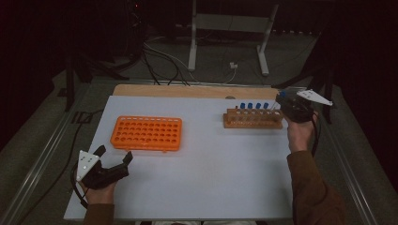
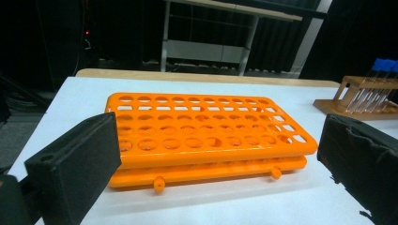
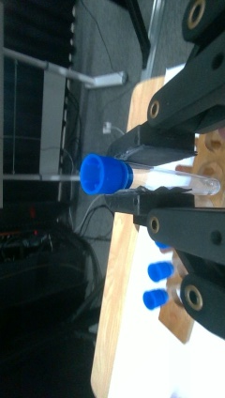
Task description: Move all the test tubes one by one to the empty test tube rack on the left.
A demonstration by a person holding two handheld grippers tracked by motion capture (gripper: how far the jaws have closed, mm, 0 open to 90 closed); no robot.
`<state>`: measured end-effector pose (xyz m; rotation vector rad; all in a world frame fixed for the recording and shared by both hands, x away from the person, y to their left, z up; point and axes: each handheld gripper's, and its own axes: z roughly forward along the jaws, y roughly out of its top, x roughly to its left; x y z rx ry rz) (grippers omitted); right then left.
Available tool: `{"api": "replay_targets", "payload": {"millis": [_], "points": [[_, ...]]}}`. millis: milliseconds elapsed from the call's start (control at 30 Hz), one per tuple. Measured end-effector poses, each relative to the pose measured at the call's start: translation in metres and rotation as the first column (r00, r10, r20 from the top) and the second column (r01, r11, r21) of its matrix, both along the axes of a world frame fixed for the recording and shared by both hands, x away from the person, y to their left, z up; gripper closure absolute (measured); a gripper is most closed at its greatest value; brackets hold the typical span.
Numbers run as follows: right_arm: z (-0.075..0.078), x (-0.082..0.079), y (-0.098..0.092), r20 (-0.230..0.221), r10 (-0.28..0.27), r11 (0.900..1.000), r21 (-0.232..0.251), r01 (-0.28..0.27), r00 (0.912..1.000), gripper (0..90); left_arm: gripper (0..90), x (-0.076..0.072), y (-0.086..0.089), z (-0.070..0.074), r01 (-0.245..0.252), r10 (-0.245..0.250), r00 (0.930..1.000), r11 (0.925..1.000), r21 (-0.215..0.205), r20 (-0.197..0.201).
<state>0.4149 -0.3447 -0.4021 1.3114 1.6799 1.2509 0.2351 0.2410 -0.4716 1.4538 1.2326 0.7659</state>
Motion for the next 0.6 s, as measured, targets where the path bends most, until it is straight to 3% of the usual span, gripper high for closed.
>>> {"api": "replay_targets", "payload": {"millis": [200,400,600], "points": [[-0.002,-0.007,0.01,-0.02,0.064,0.998,0.018,-0.064,0.9977,76.8,0.7,0.005,-0.012,0.006,0.059,-0.059,0.9982,0.9983,-0.006,-0.011],[-0.004,-0.013,0.025,-0.037,0.119,0.992,0.042,-0.118,0.9922,76.8,0.7,0.02,-0.028,0.015,0.153,-0.154,0.9879,0.9877,-0.029,-0.019],[-0.006,-0.018,0.048,-0.051,0.187,0.981,0.07,-0.183,0.981,76.7,0.7,0.036,-0.047,0.027,0.188,-0.188,0.9816,0.9821,0.005,-0.032]]}}
